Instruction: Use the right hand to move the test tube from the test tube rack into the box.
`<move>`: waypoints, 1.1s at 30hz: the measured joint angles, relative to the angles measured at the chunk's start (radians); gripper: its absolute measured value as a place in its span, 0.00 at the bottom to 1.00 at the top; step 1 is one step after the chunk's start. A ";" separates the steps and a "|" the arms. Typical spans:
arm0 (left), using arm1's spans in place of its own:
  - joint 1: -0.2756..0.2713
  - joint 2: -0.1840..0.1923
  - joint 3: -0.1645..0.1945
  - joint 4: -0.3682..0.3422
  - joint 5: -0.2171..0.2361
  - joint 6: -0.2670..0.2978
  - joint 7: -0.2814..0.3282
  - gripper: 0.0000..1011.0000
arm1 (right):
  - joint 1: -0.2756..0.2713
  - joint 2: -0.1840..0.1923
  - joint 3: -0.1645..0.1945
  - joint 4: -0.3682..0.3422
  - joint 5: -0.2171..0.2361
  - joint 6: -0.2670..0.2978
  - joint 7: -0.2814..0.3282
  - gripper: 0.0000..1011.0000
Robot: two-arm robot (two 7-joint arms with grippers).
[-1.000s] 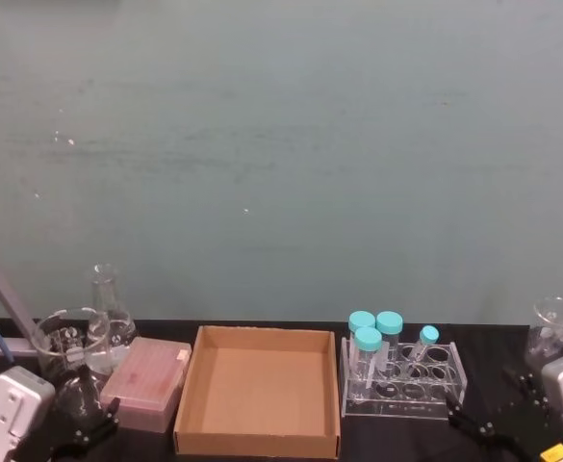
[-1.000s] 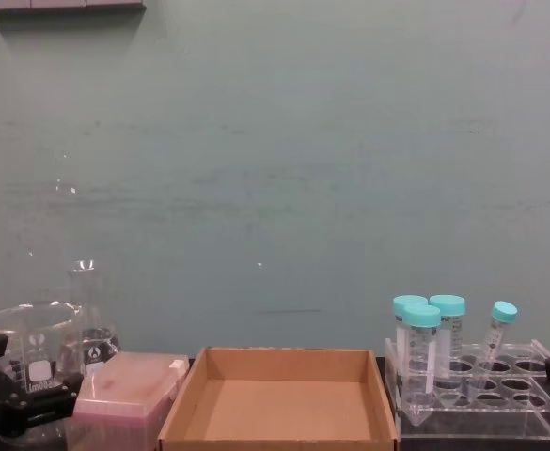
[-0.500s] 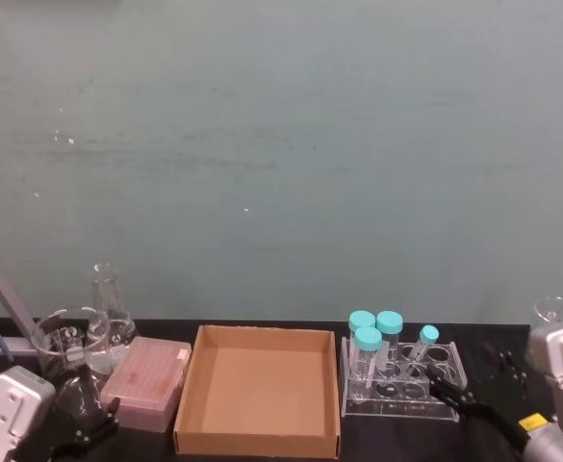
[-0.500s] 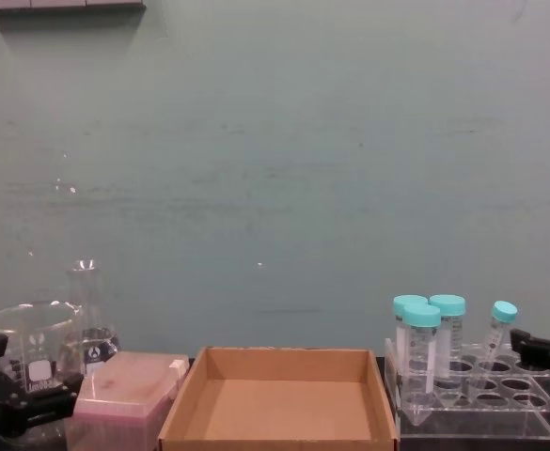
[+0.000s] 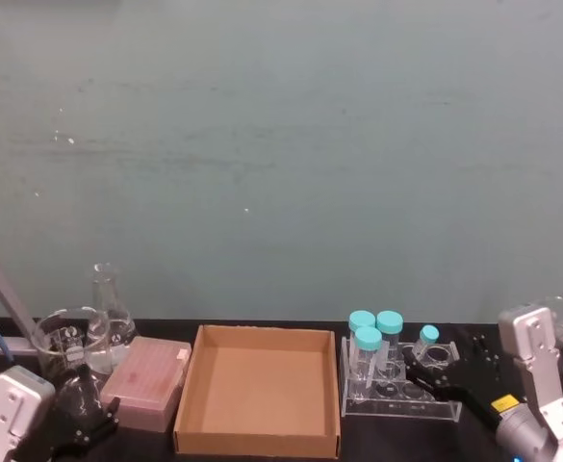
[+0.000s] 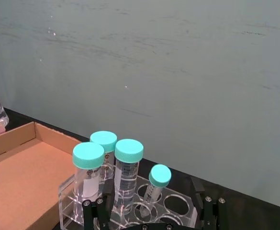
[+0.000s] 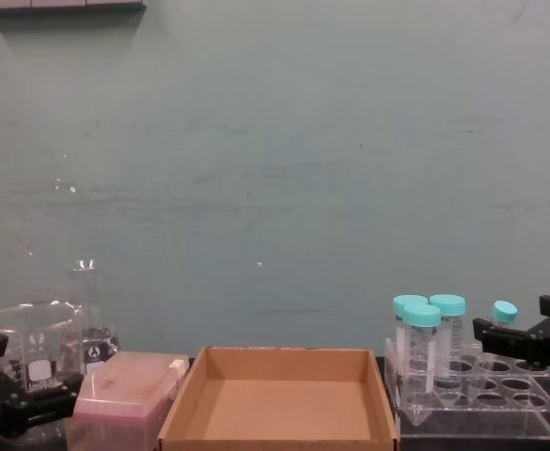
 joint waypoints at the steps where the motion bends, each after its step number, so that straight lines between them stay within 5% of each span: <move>1: 0.000 0.000 0.000 0.000 0.000 0.000 0.000 0.99 | 0.004 -0.004 0.000 0.006 -0.003 -0.002 0.001 0.99; 18: 0.000 0.000 0.000 0.000 0.000 0.000 0.000 0.99 | 0.063 -0.058 0.017 0.123 -0.056 -0.052 0.032 0.99; 33: 0.000 0.000 0.000 0.000 0.000 0.000 0.000 0.99 | 0.068 -0.065 0.020 0.137 -0.063 -0.057 0.042 0.99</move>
